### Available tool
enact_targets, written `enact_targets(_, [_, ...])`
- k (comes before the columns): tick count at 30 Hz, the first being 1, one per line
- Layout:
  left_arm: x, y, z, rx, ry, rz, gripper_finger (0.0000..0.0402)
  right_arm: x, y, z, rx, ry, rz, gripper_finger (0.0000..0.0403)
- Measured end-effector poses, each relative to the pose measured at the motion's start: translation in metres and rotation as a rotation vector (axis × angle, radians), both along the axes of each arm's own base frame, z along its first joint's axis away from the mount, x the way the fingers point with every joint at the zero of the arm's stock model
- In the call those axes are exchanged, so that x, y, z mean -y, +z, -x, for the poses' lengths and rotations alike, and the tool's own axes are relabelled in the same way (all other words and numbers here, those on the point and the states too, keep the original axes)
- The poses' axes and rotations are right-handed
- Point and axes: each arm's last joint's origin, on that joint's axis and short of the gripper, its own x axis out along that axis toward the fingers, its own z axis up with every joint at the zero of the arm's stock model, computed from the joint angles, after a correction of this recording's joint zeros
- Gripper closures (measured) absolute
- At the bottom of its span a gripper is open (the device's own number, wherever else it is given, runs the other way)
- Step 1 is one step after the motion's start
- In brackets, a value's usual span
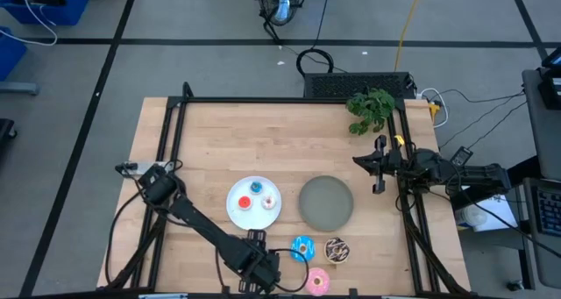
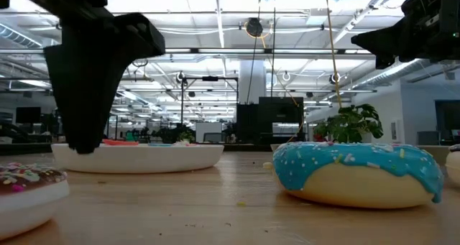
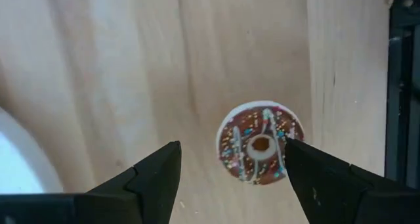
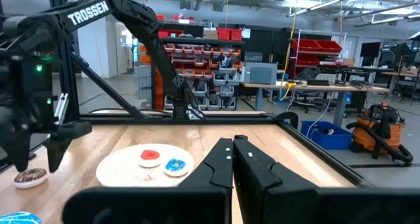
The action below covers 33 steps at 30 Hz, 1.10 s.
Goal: Pick & Place donuts
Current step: Put the small brown doughnut on the white plate
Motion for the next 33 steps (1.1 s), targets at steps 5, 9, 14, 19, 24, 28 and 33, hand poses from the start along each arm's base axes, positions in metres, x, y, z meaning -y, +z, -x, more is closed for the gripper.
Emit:
enact_targets(5, [0.0014,-0.0097,-0.0028,-0.020,-0.019,0.016,0.0131,0.0000,0.0000,0.0000,0.000,0.000,0.000,0.0403])
enact_targets(9, [0.0003,-0.0114,-0.0034,-0.026,-0.019,0.011,0.0131,0.0000,0.0000,0.0000,-0.001,0.000,-0.002,0.0403])
enact_targets(14, [-0.0006,-0.0107,-0.0036,-0.028,-0.019,0.012,0.0131,0.0000,0.0000,0.0000,0.000,0.001,-0.007,0.0403])
enact_targets(19, [-0.0032,-0.0039,-0.0029,-0.035,-0.020,0.029,0.0131,0.0000,-0.0001,0.0000,0.000,0.001,-0.007,0.0403])
enact_targets(24, [-0.0036,-0.0028,-0.0016,-0.042,-0.035,0.025,0.0134,0.0000,0.0000,0.0000,0.000,0.001,-0.007,0.0403])
enact_targets(28, [-0.0054,-0.0032,0.0011,-0.070,-0.034,0.006,0.0161,0.0000,-0.0001,0.0000,0.000,0.001,-0.007,0.0403])
enact_targets(33, [-0.0065,-0.0032,-0.0002,-0.061,-0.035,0.001,0.0200,0.0000,0.0000,0.0000,0.000,0.001,-0.007,0.0403])
